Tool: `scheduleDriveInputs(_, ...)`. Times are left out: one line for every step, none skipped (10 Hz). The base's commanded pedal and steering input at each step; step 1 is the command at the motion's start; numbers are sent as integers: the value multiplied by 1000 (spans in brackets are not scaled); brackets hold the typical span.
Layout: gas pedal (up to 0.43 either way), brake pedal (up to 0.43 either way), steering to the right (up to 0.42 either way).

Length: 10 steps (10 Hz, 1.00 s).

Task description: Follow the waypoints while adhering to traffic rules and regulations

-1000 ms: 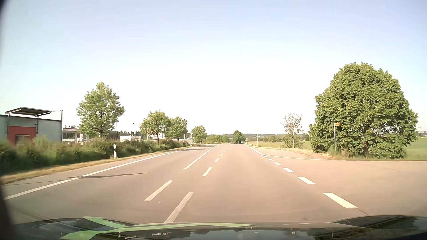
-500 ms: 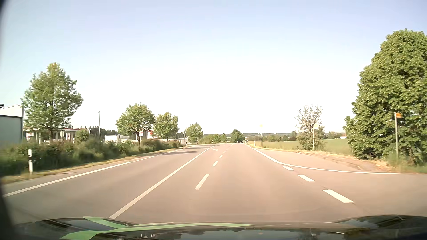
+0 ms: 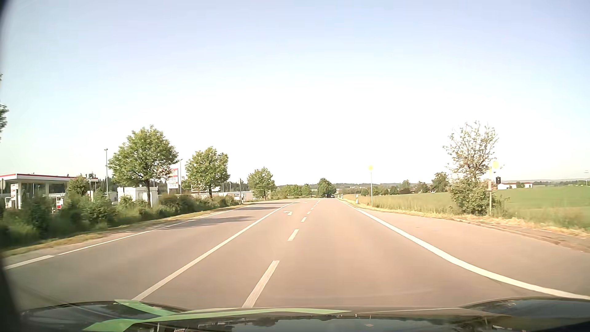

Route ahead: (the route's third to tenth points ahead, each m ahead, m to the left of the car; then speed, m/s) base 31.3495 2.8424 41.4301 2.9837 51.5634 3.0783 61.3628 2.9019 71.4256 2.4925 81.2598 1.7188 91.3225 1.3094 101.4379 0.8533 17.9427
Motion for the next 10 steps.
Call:
scheduleDriveInputs(220,0,1)
scheduleDriveInputs(220,0,1)
scheduleDriveInputs(209,0,1)
scheduleDriveInputs(209,0,1)
scheduleDriveInputs(197,0,1)
scheduleDriveInputs(197,0,2)
scheduleDriveInputs(197,0,2)
scheduleDriveInputs(177,0,2)
scheduleDriveInputs(169,0,2)
scheduleDriveInputs(169,0,2)
